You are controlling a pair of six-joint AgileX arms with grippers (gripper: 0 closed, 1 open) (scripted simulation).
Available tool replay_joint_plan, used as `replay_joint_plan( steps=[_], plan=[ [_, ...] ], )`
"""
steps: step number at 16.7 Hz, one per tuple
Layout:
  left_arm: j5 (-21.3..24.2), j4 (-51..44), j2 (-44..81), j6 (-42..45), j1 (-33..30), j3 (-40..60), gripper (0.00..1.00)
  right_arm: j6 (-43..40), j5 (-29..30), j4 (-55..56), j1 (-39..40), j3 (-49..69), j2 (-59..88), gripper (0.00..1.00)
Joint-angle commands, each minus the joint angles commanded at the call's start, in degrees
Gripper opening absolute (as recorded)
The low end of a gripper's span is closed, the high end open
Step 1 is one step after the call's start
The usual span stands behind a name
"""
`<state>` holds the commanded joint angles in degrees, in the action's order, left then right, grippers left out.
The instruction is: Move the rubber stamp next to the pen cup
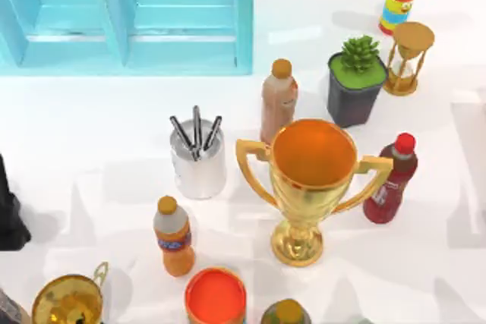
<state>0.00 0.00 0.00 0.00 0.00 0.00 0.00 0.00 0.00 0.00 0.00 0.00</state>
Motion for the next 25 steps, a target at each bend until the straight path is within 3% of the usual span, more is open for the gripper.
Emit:
replay_joint_plan(
  steps=[4,8,20,25],
  plan=[
    [0.00,-1.83,1.89,0.22,0.18,1.85,1.00,0.00,0.00,0.00,0.00,0.00,0.00,1.00],
    [0.00,-11.66,12.86,1.33,1.13,12.19,1.00,0.00,0.00,0.00,0.00,0.00,0.00,1.00],
    [0.02,-58.07,76.58,6.57,5.59,62.75,1.00,0.00,0.00,0.00,0.00,0.00,0.00,1.00],
    [0.02,-70.62,93.12,7.99,6.79,76.44,1.00,0.00,0.00,0.00,0.00,0.00,0.00,1.00]
  ],
)
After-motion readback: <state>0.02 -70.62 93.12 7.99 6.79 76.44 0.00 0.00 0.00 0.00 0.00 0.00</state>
